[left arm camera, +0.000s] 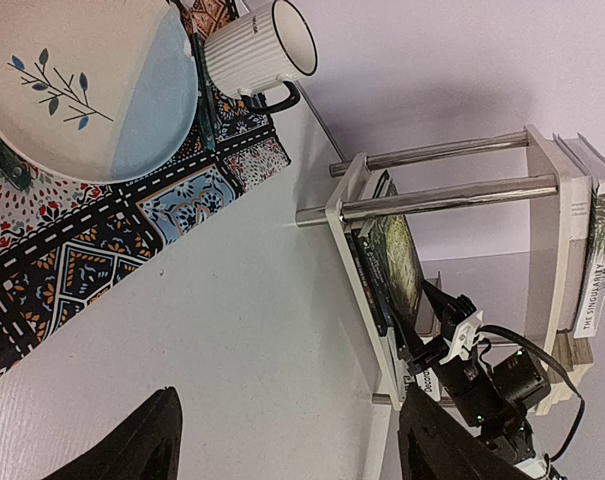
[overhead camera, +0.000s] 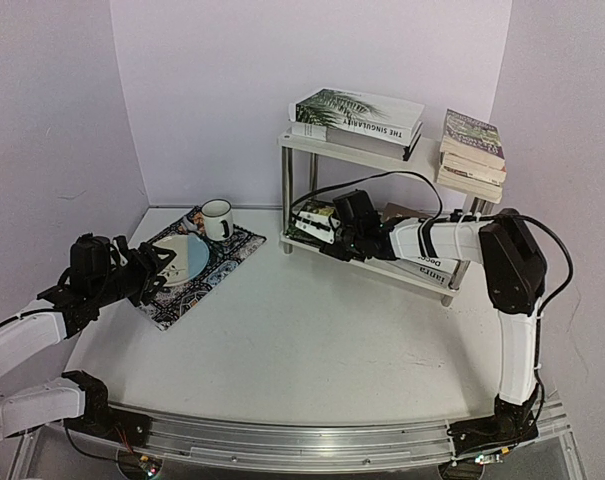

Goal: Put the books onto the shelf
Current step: Adjust the book at the book pile on the shelf.

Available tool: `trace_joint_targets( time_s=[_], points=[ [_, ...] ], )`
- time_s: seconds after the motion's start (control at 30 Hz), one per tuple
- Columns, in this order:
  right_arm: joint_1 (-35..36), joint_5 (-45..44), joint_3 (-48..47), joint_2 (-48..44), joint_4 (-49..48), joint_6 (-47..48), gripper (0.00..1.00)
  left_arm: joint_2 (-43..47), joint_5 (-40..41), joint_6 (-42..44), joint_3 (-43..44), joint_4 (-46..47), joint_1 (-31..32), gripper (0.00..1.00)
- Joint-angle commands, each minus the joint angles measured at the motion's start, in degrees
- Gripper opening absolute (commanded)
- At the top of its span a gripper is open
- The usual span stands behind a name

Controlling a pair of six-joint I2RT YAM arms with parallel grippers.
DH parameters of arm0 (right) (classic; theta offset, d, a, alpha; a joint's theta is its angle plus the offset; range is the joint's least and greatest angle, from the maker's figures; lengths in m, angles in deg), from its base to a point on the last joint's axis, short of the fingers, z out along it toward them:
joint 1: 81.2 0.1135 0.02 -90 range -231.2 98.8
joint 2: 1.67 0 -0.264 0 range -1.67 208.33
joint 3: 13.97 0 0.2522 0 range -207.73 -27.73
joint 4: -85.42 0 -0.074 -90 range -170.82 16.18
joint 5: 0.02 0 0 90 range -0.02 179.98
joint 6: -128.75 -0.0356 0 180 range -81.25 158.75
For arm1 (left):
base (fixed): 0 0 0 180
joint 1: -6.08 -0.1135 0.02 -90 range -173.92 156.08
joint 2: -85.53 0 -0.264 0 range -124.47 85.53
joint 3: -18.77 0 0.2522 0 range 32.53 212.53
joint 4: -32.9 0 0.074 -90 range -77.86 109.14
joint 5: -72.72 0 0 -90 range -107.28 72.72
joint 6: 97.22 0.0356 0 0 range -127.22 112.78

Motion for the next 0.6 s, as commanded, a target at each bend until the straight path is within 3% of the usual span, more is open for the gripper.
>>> trace_joint_targets(
  time_s=[0.0,0.3,0.57],
  points=[
    [-0.33,-0.39,-2.68,1.05,0.66,-0.98,0.59,0.78,-0.54,0.09,0.07,0.8,-0.32,0.75],
    [-0.65,-1.1,-3.39,2.02,0.66,-0.55,0.48,0.44,-0.4,0.18,0.03,0.83,-0.34,0.75],
    [-1.04,-1.16,-3.97,2.67,0.66,-0.42,0.49,0.03,-0.35,0.18,0.12,0.82,-0.3,0.75]
  ],
)
